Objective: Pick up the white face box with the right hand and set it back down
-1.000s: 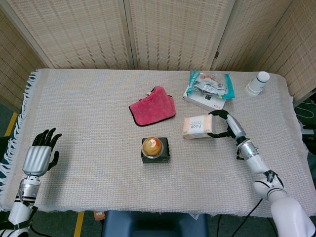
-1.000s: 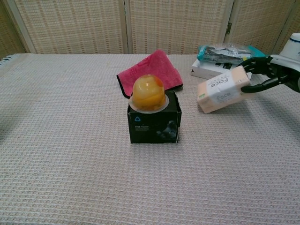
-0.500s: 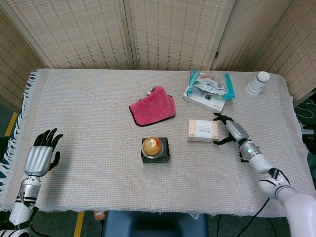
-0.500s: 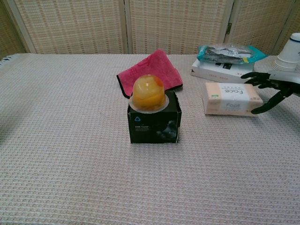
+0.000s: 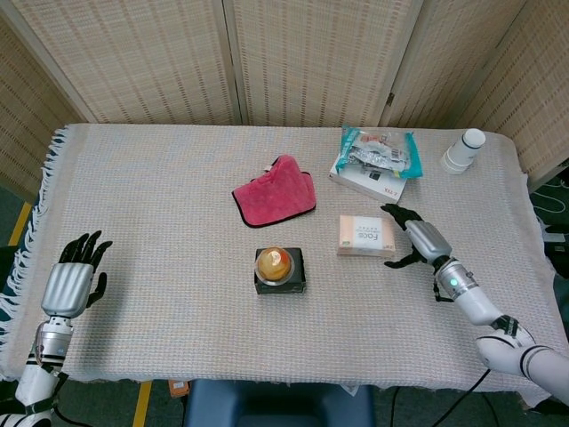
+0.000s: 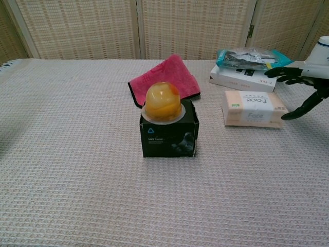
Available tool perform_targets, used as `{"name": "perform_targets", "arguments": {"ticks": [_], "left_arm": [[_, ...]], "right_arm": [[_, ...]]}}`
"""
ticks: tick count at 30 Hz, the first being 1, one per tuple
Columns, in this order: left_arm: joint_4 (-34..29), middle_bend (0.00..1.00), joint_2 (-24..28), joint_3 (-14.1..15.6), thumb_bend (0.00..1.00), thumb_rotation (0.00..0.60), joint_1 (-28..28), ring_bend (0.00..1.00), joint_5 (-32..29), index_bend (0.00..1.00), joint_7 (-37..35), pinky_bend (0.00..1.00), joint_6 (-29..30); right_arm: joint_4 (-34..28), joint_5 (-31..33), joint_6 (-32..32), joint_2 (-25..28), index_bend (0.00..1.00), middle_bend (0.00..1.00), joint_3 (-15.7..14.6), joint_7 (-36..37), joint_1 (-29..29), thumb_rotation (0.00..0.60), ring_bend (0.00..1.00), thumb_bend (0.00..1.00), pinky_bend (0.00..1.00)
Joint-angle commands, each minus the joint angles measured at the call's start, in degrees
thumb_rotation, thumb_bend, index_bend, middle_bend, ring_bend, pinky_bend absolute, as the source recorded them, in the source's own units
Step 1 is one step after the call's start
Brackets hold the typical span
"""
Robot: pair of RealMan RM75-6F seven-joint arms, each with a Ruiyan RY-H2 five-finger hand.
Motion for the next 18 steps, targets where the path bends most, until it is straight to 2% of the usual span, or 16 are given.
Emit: {"name": "perform_targets", "arguments": {"ticks": [1, 6, 8, 13, 18], "left_arm": [[0.2, 0.0, -0.1, 0.1, 0.55, 0.6, -0.1, 0.0, -0.3, 0.16, 0.2, 0.11, -0.5], [-0.1, 0.0, -0.1, 0.3, 0.55, 0.6, -0.2, 0.0, -0.3, 0.16, -0.1, 0.11, -1.0], [-0.3, 0.0, -0.1, 0.3, 0.55, 0.6, -0.2, 0.0, -0.2, 0.16, -0.3, 0.11, -1.1], [0.1, 0.0, -0.2, 0.3, 0.55, 0.6, -0.2, 0.0, -0.5, 0.16, 0.1, 0.11, -1.1], [0.9, 0.0, -0.6, 0.0, 0.55, 0.6, -0.4, 0.0, -1.2, 0.16, 0.2, 0.11, -1.6]], "right_arm": [[-15.8, -1.8, 16.9, 5.9, 0.0, 0.0, -1.3, -19.5, -9.3, 0.6, 0.0, 0.0, 0.0], [-19.3, -0.5, 19.3, 7.4, 0.0, 0.0, -5.5, -34.4, -14.9, 0.6, 0.0, 0.0, 0.0], [-18.9, 1.4, 19.0, 7.8, 0.0, 0.0, -6.0, -37.5, -16.3, 0.6, 0.0, 0.0, 0.0], [-14.0, 6.3, 18.6, 7.8, 0.0, 0.0, -5.2, -39.3, -19.1, 0.6, 0.0, 0.01, 0.0], [-10.9, 8.0, 17.8, 7.5, 0.0, 0.0, -3.9, -40.6, -19.6, 0.6, 0.0, 0.01, 0.0]]}}
